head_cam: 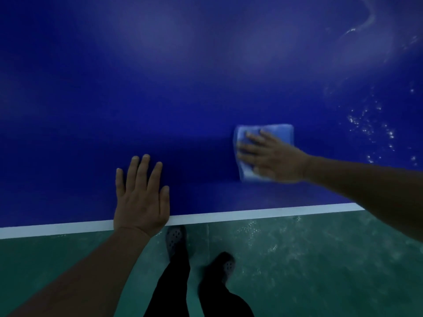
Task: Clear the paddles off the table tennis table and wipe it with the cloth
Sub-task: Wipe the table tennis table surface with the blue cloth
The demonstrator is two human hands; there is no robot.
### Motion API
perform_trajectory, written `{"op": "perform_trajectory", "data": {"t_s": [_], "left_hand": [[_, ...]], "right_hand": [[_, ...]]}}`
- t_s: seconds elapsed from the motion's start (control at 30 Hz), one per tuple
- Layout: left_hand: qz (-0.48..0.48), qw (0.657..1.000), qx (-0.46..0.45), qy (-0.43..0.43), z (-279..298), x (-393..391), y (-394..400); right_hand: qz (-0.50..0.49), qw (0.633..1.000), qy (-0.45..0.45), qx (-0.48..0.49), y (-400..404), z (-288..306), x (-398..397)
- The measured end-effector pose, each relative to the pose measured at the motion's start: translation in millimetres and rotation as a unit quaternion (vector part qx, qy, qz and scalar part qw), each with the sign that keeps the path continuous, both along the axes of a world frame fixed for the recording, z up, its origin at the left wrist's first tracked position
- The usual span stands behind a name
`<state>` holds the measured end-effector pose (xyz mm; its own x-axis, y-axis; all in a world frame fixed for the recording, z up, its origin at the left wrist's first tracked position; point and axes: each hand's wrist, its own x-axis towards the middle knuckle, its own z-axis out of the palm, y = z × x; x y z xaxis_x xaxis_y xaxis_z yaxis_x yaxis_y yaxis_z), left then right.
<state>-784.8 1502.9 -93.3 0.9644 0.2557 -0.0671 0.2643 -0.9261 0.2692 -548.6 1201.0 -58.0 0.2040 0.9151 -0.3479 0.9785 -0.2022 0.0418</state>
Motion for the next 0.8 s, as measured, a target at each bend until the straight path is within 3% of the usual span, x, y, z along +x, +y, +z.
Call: {"op": "perform_trajectory", "data": {"t_s": [0.1, 0.23, 0.3, 0.43, 0.53, 0.6, 0.67, 0.77, 0.8], "left_hand": [[-0.002, 1.000, -0.006, 0.009, 1.6, 0.1, -0.3], [0.001, 1.000, -0.011, 0.002, 3.0, -0.4, -0.4], [0.009, 0.999, -0.028, -0.015, 2.7, -1.1, 0.0], [0.026, 0.997, -0.059, -0.032, 3.8, -0.7, 0.9], [0.023, 0.998, -0.051, -0.017, 3.9, 0.5, 1.0], [0.015, 0.999, -0.045, -0.012, 4.8, 0.3, 0.3], [0.011, 0.999, -0.035, -0.006, 6.8, 0.2, -0.5], [0.007, 1.000, -0.028, 0.007, 7.7, 1.8, -0.5], [0.007, 1.000, -0.026, 0.011, 8.2, 2.1, -0.9]], "right_hand": [[-0.245, 0.968, 0.015, 0.044, 46.9, 0.5, 27.0], [-0.483, 0.869, -0.004, 0.102, 133.1, -10.0, 26.5], [-0.482, 0.869, -0.023, 0.113, 161.8, -17.6, -4.5], [-0.290, 0.950, 0.036, 0.109, 127.6, -22.0, -125.5], [-0.363, 0.928, 0.013, 0.087, 38.6, -20.5, -140.4], [-0.506, 0.860, -0.018, 0.059, -24.8, -16.9, -121.3], [-0.646, 0.761, -0.042, 0.050, -69.9, -13.5, -100.4], [-0.778, 0.619, -0.067, 0.085, -58.2, -16.1, -82.3], [-0.793, 0.598, -0.072, 0.088, -36.8, -17.7, -81.4]]}}
